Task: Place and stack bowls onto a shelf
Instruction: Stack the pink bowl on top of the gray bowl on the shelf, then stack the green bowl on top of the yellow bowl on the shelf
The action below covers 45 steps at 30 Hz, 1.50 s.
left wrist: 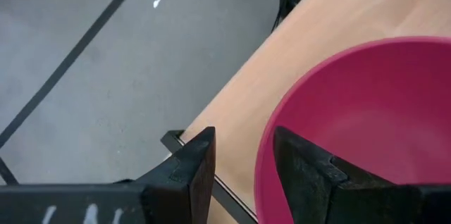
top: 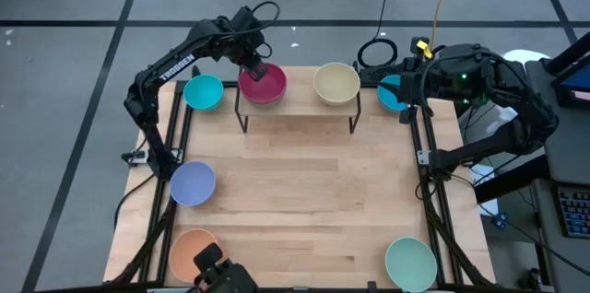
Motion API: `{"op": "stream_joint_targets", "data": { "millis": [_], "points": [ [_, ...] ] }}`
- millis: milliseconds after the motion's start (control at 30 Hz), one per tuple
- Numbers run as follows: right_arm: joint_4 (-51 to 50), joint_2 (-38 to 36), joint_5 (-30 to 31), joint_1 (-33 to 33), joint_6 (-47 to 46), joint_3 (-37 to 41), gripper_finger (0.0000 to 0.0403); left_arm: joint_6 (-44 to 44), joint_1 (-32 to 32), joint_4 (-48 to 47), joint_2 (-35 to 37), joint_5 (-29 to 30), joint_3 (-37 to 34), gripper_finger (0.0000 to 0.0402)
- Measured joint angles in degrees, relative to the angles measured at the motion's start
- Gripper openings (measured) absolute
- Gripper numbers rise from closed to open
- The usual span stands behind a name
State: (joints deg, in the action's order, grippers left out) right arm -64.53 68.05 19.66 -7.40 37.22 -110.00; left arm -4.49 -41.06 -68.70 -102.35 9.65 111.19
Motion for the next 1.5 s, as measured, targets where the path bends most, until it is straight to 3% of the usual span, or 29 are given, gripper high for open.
{"op": "stream_joint_targets", "data": {
  "millis": [200,433,600,800,933,1133,1500],
  "points": [
    [0.0,0.0,0.0,0.0,2.3,0.0,0.0125,-3.4,0.5,0.2,0.0,2.5,1.9,0.0149],
    [-1.5,-0.3,4.5,0.0,-3.1,0.0,0.0125,-1.9,4.3,-5.5,0.0,2.4,14.0,0.0149],
    [-7.3,-0.5,4.5,-0.1,-8.2,0.0,0.0125,-1.9,9.5,-14.1,0.1,2.4,20.8,0.0149],
    [-19.4,-0.5,3.6,0.0,-16.0,0.0,0.0125,0.0,16.6,-21.4,0.3,2.4,23.7,0.0149],
    [-25.7,-0.3,-3.6,0.0,-23.7,0.0,0.0125,-0.4,21.0,-21.4,1.9,-0.2,23.6,0.0150],
    [-25.4,-0.2,-18.6,0.0,-32.0,2.3,0.0125,2.0,26.6,-21.3,3.0,-1.1,23.5,0.0150],
    [-25.6,-1.4,-31.6,3.5,-28.6,19.7,0.0125,10.2,36.0,-21.3,3.8,-1.2,23.5,0.0150]
  ]
}}
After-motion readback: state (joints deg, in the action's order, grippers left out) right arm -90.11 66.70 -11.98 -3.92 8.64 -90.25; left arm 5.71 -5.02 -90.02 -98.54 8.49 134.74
